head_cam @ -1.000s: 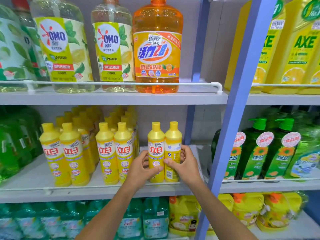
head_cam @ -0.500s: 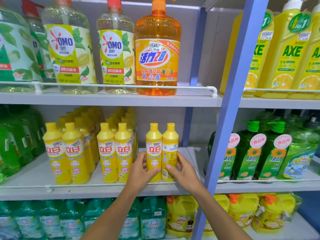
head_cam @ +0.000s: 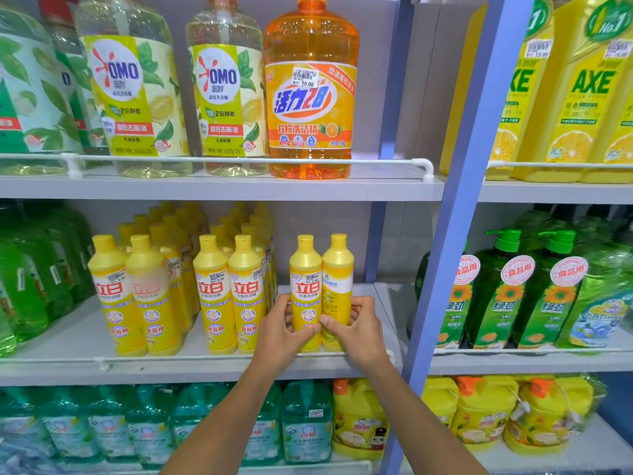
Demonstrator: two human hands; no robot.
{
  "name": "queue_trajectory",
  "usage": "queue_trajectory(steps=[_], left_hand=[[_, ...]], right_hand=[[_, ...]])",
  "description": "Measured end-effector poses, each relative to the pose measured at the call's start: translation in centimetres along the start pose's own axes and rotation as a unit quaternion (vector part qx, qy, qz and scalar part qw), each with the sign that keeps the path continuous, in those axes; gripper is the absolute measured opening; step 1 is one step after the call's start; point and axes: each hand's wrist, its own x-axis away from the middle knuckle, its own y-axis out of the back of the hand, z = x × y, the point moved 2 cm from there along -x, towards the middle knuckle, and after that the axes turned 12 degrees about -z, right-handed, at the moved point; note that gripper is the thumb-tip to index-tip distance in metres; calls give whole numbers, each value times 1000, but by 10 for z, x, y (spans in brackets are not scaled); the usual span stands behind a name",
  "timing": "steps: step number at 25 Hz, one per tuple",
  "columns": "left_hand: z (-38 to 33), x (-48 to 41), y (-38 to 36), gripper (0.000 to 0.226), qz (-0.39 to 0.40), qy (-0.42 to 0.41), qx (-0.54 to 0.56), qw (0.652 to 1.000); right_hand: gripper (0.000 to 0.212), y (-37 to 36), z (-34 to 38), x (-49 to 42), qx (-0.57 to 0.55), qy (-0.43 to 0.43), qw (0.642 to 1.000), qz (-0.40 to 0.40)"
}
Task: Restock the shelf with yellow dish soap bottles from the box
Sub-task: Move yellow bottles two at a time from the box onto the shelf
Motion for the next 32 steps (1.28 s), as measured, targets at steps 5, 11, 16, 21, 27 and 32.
queue_trajectory(steps=[5, 11, 16, 21, 27, 32], left_hand=[[3, -1, 0, 63, -1, 4, -7, 1000], [3, 0, 0, 63, -4, 4, -21, 1000], [4, 3, 0, 64, -4, 11, -39, 999], [24, 4, -5, 68, 3, 26, -112, 993], [26, -19, -25, 58, -22, 42, -148, 988], [43, -57, -50, 52, -42, 95, -128, 986]], right_hand=[[64, 16, -9, 6, -22, 20, 990, 135], [57, 16, -8, 3, 118, 57, 991, 27], [67, 13, -2, 3, 116, 4, 992, 49], [64, 15, -13, 3, 241, 34, 966, 83], [59, 1, -14, -20, 264, 11, 963, 62], [62, -21, -26, -66, 249, -8, 967, 50]])
